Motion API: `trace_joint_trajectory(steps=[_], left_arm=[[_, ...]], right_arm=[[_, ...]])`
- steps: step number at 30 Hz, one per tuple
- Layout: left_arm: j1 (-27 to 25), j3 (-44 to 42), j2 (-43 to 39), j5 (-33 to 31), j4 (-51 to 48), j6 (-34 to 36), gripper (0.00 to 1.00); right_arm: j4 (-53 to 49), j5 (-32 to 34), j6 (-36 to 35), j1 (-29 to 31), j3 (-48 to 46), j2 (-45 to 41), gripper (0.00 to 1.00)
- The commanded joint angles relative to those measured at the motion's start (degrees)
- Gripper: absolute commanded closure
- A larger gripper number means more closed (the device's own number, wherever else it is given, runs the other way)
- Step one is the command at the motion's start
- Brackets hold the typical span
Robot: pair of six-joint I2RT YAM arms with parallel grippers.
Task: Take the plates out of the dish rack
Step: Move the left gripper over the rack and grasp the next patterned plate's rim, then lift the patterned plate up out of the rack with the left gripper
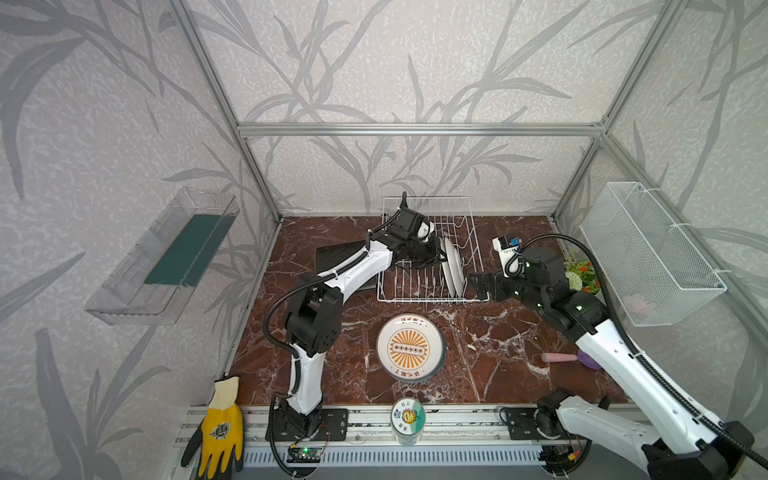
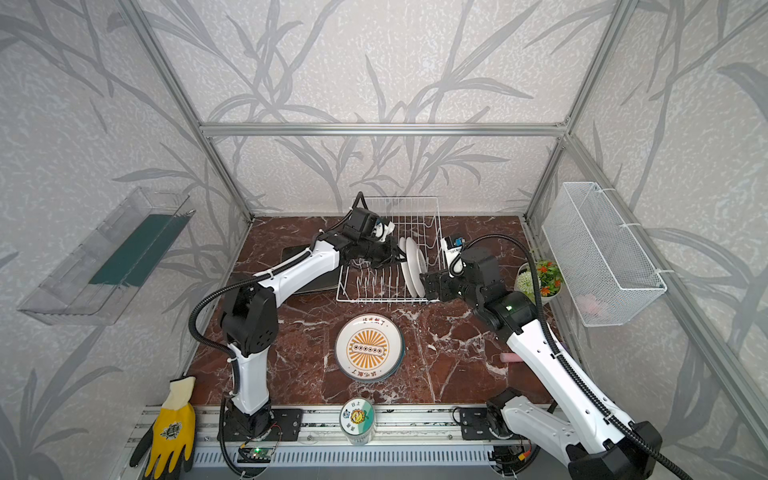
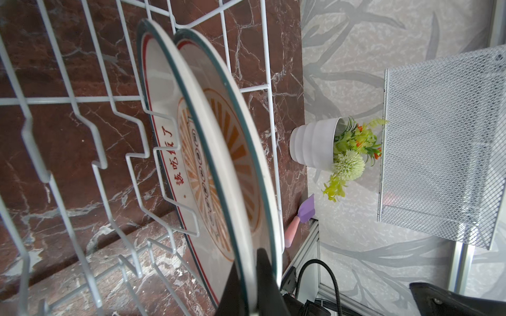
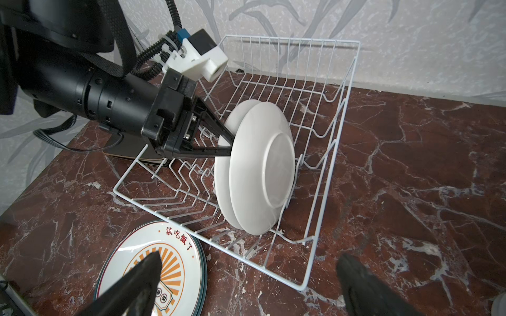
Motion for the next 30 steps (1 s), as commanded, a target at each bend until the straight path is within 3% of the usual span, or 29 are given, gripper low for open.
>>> trace_joint_trajectory(steps=[1,30], left_arm=[[0.1,-1.3,-2.2,1.8,5.3,-5.2,1.0],[1.6,4.0,-8.9,0.1,-4.4,-0.4,1.0]], right_arm=[[0.5,0.8,-1.0,-0.2,-0.2,-0.9,0.01],[0.5,1.6,-0.4,-0.5,0.0,-2.1,0.01]])
